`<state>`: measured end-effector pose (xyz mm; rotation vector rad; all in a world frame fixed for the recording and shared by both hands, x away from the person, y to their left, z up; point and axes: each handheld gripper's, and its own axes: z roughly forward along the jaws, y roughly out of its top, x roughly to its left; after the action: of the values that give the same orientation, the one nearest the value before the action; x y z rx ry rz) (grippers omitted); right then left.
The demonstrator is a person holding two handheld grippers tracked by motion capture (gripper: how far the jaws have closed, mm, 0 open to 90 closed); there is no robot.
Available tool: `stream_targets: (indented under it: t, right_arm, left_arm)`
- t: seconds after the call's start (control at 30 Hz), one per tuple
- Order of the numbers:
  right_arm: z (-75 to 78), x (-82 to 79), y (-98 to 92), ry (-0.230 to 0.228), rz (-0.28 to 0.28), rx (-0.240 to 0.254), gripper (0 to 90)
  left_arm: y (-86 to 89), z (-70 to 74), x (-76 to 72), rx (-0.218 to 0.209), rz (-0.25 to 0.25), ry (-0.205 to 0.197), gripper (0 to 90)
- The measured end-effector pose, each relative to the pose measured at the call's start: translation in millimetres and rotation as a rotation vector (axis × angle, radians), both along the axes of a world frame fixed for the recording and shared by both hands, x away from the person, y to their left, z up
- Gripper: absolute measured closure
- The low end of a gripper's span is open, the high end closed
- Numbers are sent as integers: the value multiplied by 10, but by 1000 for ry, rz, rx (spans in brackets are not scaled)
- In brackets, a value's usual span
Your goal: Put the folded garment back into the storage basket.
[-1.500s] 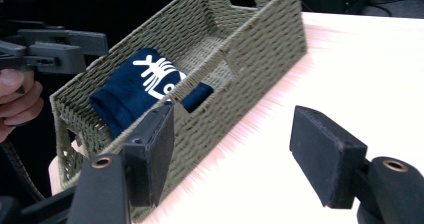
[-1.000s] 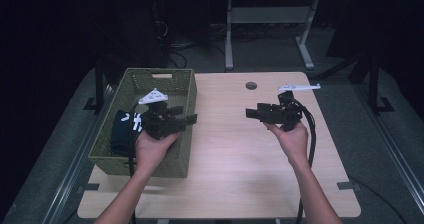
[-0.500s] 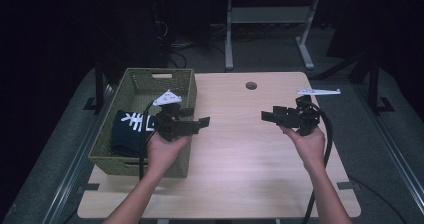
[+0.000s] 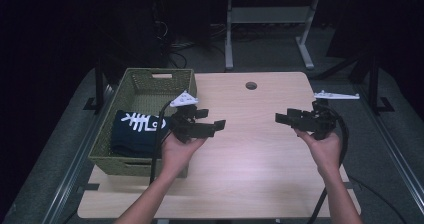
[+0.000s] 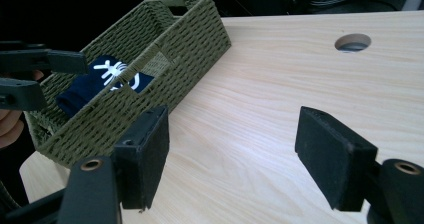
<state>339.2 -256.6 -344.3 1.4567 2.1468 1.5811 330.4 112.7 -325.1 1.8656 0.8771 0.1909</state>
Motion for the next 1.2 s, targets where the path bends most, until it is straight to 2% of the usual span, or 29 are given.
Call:
stream_targets:
  t: [0.3,0.4,0.5,0.93,1.2]
  right_arm:
    - [-33,-98,-186,-2,-28,-13,289]
    - [-52,-130,-251,-2,-37,-15,286]
    - [-85,-163,-323,-3,-47,-14,296]
    - [-278,-300,-568,38,-83,-17,290]
    - [-365,-381,-653,50,-104,-26,287]
  left_arm:
    - [-179,-46,0,3,-20,3,210]
    - [-251,-52,-13,20,-28,-2,200]
    - [-327,-77,-18,14,-32,10,197]
    - [-601,-183,-77,32,-62,20,196]
    - [-691,-246,-116,46,-80,17,196]
